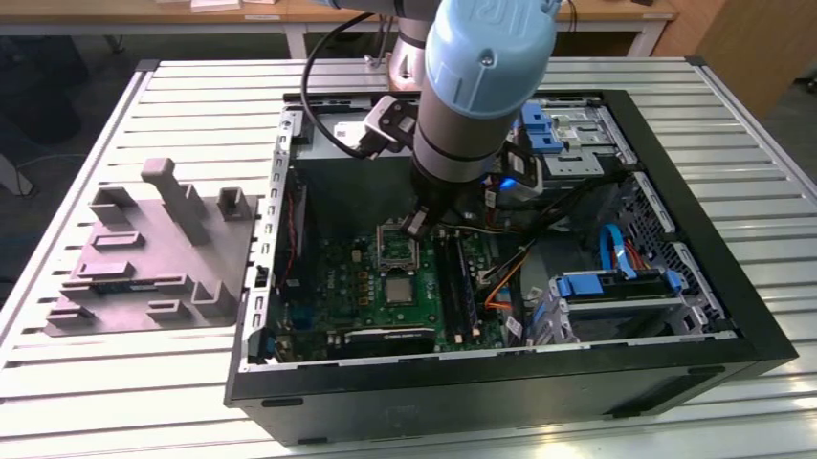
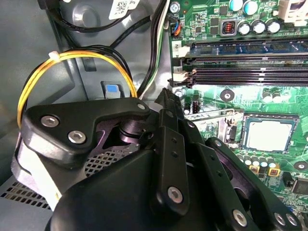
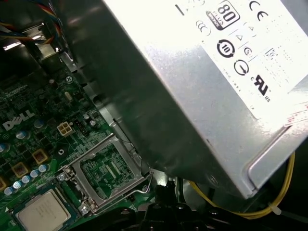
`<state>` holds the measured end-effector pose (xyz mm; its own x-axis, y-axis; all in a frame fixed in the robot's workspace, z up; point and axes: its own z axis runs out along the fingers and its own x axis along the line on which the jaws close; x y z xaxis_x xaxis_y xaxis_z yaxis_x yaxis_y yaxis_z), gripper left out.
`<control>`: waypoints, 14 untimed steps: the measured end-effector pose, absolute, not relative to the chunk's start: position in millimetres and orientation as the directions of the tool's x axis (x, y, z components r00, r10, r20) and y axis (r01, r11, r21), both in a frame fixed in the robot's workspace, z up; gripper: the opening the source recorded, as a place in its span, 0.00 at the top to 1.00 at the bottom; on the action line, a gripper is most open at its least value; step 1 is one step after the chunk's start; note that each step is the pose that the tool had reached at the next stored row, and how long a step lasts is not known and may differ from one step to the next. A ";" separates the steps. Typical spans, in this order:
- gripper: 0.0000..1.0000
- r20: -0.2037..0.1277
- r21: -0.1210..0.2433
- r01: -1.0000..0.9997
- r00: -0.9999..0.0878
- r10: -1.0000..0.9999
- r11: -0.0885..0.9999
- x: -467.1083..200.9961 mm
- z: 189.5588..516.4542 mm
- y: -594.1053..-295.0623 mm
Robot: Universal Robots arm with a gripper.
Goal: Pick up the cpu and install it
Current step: 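Close the cpu cover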
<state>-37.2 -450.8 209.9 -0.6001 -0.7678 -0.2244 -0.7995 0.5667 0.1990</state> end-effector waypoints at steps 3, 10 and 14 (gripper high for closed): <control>0.89 -0.225 0.199 -0.799 -0.600 -0.768 0.567 -37.3 208.7 -450.7; 0.89 -0.225 0.200 -0.799 -0.600 -0.767 0.567 -38.2 205.5 -450.0; 0.89 -0.225 0.200 -0.800 -0.600 -0.768 0.566 -39.3 203.6 -449.4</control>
